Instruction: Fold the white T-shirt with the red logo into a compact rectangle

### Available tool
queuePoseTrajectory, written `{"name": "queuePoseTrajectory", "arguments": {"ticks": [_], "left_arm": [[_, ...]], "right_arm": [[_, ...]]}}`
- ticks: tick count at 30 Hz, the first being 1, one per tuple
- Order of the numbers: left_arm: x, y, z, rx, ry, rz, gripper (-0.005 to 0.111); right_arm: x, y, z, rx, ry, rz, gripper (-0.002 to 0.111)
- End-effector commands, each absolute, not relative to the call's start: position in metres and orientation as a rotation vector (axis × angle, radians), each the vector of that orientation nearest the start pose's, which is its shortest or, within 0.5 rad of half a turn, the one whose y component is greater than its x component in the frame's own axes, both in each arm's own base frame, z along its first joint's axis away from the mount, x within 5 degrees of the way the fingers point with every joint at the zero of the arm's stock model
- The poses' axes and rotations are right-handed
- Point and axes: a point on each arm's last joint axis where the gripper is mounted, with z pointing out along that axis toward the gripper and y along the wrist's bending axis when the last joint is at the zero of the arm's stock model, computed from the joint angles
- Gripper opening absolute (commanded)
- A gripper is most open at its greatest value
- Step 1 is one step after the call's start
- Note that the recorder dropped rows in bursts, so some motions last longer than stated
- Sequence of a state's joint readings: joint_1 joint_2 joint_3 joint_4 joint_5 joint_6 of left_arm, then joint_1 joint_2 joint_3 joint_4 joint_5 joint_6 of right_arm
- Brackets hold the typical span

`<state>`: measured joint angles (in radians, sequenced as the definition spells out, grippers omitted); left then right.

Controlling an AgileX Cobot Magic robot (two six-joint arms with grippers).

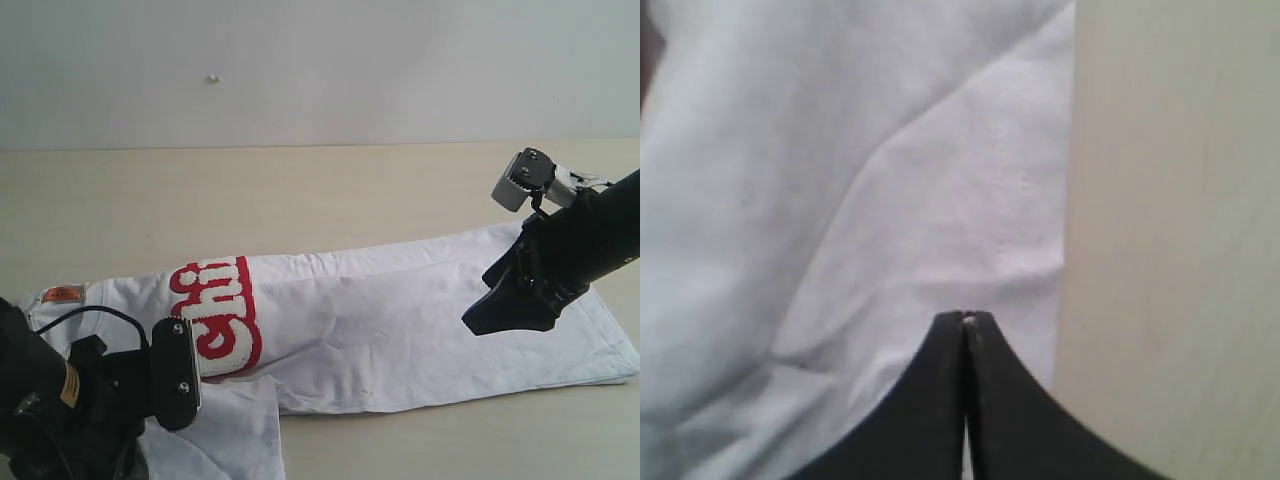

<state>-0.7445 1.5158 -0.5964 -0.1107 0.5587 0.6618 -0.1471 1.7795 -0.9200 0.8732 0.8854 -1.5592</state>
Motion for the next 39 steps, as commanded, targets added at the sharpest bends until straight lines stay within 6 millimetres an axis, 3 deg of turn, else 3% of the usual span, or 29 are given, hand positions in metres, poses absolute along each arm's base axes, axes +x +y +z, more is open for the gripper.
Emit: {"name": "queuePoseTrajectory", "arguments": {"ticks": [1, 2, 6, 7, 12, 16, 22, 32, 39], "left_arm": [[0.16, -0.157, 0.156, 1.768, 2.315, -0.134, 0.01], [0.159, -0.157, 0.156, 1.763, 2.322, -0.14, 0.017], [0.159, -0.158, 0.156, 1.803, 2.283, -0.139, 0.07], [0.159, -0.158, 0.156, 1.803, 2.283, -0.139, 0.071], [0.15, -0.167, 0.155, 1.923, 2.184, -0.141, 0.052], [0.137, -0.18, 0.147, 2.102, 2.062, -0.138, 0.054], [0.134, -0.184, 0.123, 2.21, 2.094, -0.112, 0.054], [0.141, -0.188, 0.118, 2.126, 2.1, -0.073, 0.054], [0.148, -0.183, 0.118, 2.068, 2.141, 0.063, 0.054]], "right_arm": [[0.307, 0.009, 0.161, -1.035, 2.409, 0.655, 0.074], [0.307, 0.009, 0.161, -1.035, 2.409, 0.655, 0.074], [0.307, 0.009, 0.161, -1.033, 2.41, 0.656, 0.074], [0.307, 0.009, 0.161, -1.033, 2.41, 0.656, 0.074], [0.307, 0.009, 0.161, -1.033, 2.41, 0.656, 0.074], [0.307, 0.009, 0.161, -1.034, 2.41, 0.659, 0.074], [0.306, 0.009, 0.161, -1.038, 2.409, 0.67, 0.074], [0.307, 0.009, 0.162, -1.028, 2.408, 0.669, 0.074], [0.307, 0.009, 0.161, -1.027, 2.408, 0.666, 0.074]]}}
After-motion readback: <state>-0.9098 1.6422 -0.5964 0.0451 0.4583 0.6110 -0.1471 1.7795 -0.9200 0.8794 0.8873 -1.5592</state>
